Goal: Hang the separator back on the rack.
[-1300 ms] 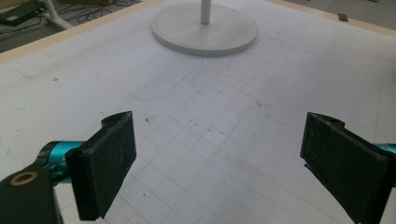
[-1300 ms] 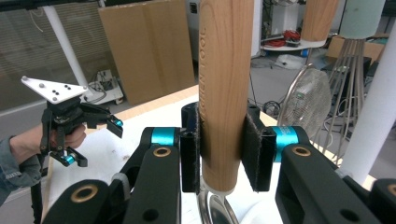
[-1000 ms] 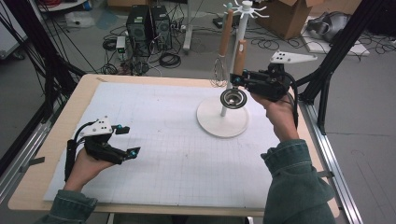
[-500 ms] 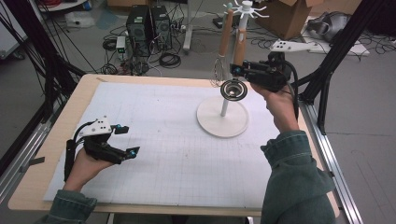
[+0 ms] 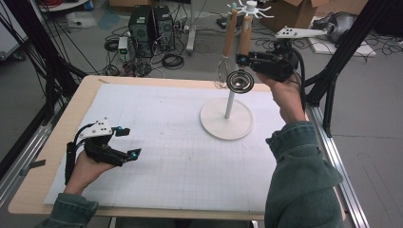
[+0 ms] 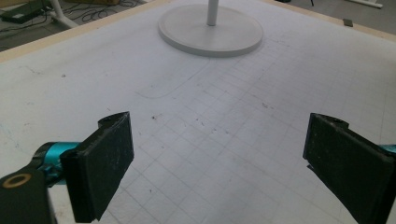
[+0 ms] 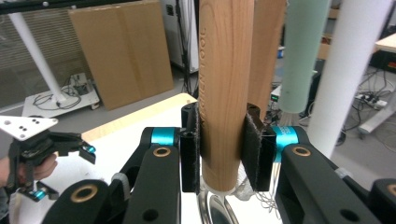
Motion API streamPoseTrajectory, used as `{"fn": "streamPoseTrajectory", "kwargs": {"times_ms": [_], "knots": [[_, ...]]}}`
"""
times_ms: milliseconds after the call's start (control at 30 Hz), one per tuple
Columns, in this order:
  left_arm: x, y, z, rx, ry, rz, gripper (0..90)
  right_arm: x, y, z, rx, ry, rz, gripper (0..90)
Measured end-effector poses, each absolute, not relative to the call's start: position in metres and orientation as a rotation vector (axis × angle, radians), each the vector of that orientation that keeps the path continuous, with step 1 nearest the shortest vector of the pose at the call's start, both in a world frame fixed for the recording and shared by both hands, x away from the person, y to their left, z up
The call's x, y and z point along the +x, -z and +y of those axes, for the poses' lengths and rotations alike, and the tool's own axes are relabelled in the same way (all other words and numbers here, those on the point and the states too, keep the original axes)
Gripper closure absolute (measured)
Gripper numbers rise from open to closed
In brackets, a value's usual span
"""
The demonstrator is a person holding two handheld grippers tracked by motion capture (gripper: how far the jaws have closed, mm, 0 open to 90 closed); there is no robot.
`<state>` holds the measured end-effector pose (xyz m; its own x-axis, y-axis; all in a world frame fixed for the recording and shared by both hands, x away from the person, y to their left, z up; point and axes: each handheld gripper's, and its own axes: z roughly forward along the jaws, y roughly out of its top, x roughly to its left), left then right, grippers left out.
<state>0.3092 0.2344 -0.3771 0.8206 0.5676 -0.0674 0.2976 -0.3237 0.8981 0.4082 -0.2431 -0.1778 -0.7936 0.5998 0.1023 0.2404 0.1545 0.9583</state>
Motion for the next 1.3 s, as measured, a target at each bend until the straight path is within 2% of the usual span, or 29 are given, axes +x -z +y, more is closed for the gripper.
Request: {"fn": "streamPoseTrajectory", "kwargs": {"times_ms": [1300], "knots": [[0.308, 0.374, 0.238, 1.91, -0.329, 0.654, 6.2, 0.422, 0.176, -0.237, 0.874, -1.62, 2.112, 71.4]]}}
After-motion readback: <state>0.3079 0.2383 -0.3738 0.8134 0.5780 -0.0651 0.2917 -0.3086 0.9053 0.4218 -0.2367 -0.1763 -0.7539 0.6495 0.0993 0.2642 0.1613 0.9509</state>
